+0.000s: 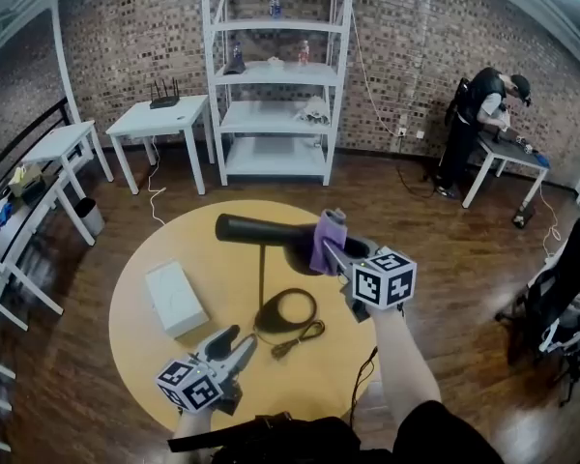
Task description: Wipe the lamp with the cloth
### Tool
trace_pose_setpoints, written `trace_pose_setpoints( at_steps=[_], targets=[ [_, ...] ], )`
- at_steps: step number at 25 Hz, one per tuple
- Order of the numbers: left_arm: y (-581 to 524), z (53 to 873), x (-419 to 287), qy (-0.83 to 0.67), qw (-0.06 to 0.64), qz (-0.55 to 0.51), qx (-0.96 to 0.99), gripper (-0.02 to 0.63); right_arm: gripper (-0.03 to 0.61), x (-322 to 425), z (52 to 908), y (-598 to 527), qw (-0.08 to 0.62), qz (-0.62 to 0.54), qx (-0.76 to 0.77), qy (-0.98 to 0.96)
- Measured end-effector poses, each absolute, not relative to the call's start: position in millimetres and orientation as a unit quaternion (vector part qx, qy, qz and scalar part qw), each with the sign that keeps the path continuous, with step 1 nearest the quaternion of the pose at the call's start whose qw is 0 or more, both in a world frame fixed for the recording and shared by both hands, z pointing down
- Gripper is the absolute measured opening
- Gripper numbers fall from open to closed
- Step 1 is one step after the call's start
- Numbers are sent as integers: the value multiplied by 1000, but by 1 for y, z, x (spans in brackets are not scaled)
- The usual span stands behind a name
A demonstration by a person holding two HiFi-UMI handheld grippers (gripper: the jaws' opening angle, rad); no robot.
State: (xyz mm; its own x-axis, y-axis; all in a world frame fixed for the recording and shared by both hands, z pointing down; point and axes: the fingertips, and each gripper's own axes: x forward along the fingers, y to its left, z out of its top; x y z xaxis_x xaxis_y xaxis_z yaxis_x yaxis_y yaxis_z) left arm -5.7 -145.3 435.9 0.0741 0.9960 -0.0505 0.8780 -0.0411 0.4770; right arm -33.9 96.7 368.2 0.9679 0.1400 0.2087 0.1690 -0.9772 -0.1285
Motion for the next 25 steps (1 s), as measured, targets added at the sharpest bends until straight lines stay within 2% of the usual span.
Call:
trace_pose_setpoints(
  at_steps=[8, 13, 19, 22, 25],
  targets=[
    [-127, 439, -18, 659, 189, 152, 712, 204, 98, -63, 406, 126, 162, -89, -980, -80],
    [-110, 436, -35, 654, 177, 145, 721, 204, 98, -67, 411, 141, 166, -95, -979, -69],
    [-114, 428, -43, 630, 197, 136, 739, 204, 98, -67, 403, 137, 99, -130, -984, -64],
    [-125, 428, -42, 630, 192, 135, 740, 204, 97, -64, 372, 128, 61, -101, -990, -71],
    [-139, 429, -36, 624, 200, 136, 743, 204, 98, -45, 321, 85, 51, -55, -997, -19]
  ],
)
